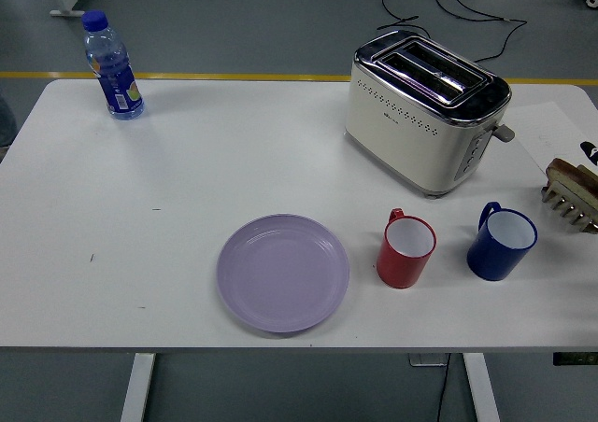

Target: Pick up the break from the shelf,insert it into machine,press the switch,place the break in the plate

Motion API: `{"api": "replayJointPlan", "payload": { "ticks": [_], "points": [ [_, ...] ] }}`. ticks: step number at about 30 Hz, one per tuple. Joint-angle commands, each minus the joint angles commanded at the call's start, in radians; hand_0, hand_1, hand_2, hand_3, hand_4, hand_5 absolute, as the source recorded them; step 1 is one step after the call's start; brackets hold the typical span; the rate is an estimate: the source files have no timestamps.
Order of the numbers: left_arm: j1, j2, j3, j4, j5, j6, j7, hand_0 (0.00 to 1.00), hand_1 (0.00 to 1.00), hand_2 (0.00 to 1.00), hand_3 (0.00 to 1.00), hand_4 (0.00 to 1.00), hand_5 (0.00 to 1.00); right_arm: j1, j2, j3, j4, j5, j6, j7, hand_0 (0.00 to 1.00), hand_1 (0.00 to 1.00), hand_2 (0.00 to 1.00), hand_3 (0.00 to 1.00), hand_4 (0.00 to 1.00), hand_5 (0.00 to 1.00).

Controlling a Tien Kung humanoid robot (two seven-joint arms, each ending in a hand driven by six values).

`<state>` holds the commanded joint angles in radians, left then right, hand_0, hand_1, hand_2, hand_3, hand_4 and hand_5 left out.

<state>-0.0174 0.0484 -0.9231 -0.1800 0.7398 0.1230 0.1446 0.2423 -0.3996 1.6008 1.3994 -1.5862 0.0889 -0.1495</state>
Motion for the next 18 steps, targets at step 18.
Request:
{"api": "replayJointPlan", "payload": {
  "ticks": [18],
  "points": [
    [-0.009, 0.004, 0.013, 0.000, -0.018, 0.004, -0.004, 0.684, 0.653, 0.704, 0.719, 0.450, 0.998, 0.084, -0.009, -0.136, 0.010, -0.491, 0.134, -0.203, 0.821, 0.732, 0.744, 0.810, 0.777, 0.082]
  ]
}}
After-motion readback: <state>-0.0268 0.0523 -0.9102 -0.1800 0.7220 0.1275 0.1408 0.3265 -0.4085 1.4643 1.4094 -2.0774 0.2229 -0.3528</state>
